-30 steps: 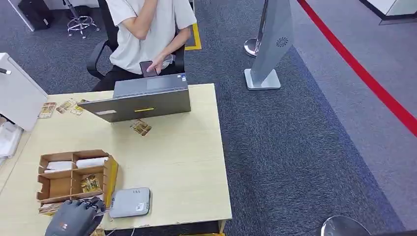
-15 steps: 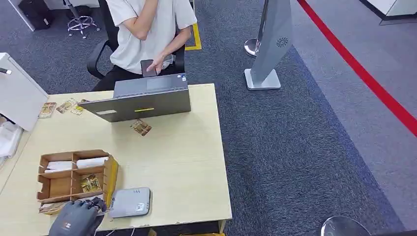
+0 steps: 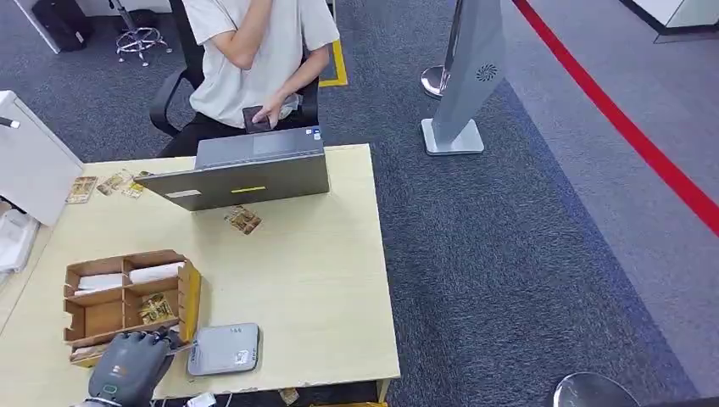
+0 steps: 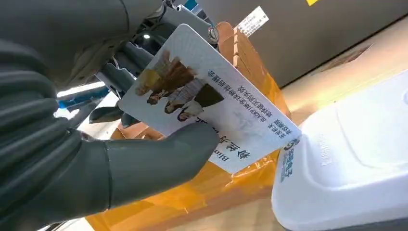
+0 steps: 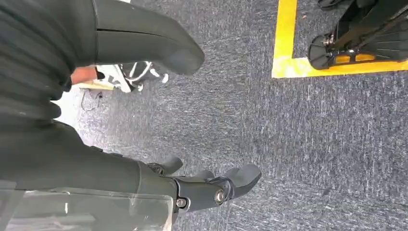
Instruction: Pass the card to the sensor for recognition and then transmit it.
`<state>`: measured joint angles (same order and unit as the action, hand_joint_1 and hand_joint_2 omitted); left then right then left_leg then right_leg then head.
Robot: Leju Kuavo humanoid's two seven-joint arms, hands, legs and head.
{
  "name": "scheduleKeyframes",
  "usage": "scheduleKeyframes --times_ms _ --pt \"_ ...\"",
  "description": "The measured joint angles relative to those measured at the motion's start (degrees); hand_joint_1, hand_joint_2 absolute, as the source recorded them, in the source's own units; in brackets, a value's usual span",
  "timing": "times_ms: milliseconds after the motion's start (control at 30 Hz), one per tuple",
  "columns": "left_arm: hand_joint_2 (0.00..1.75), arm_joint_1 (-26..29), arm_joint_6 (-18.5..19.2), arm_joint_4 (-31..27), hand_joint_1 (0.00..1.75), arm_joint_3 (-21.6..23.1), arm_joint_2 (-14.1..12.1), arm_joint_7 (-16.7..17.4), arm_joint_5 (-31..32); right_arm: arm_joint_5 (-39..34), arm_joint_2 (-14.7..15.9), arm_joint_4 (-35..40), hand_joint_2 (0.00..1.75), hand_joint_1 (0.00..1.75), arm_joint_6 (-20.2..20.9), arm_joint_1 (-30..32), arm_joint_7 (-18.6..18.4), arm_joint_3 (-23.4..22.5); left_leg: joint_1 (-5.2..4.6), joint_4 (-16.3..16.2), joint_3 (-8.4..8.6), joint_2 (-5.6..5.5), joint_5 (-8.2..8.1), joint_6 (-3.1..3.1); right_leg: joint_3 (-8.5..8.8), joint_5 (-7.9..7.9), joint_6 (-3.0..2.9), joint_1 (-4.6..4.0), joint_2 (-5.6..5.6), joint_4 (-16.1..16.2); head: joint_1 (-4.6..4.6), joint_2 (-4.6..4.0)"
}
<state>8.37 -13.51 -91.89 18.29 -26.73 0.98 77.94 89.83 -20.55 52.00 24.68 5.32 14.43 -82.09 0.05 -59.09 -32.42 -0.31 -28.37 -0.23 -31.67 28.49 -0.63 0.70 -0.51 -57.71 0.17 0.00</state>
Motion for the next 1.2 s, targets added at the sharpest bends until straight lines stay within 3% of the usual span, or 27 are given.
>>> scheduleKeyframes --times_ms 600,1067,1200 --pt "1.75 -3.0 -0.9 2.7 1.75 0.0 3.8 -1.1 2.0 -2.1 0.0 0.0 1.75 0.0 -0.2 0.9 -1.2 2.1 0.0 0.0 0.01 0.01 0.0 0.0 -0.01 0.0 0.0 0.0 -0.02 0.0 0.02 -0.02" --pt "1.75 -3.3 -0.9 2.7 1.75 0.0 4.6 -1.2 2.0 -2.3 0.0 0.0 1.75 0.0 -0.2 1.1 -1.4 2.4 0.0 0.0 0.01 0.01 0.0 0.0 -0.01 0.0 0.0 0.0 -0.01 0.0 0.0 0.0" --pt "1.75 -3.5 -0.8 2.1 1.75 0.0 5.6 -2.2 1.7 -5.9 0.0 0.0 1.75 0.0 -0.5 1.7 -3.1 3.8 0.0 0.0 0.0 0.0 0.0 0.0 -0.01 0.0 0.0 0.0 -0.01 0.0 0.0 0.0"
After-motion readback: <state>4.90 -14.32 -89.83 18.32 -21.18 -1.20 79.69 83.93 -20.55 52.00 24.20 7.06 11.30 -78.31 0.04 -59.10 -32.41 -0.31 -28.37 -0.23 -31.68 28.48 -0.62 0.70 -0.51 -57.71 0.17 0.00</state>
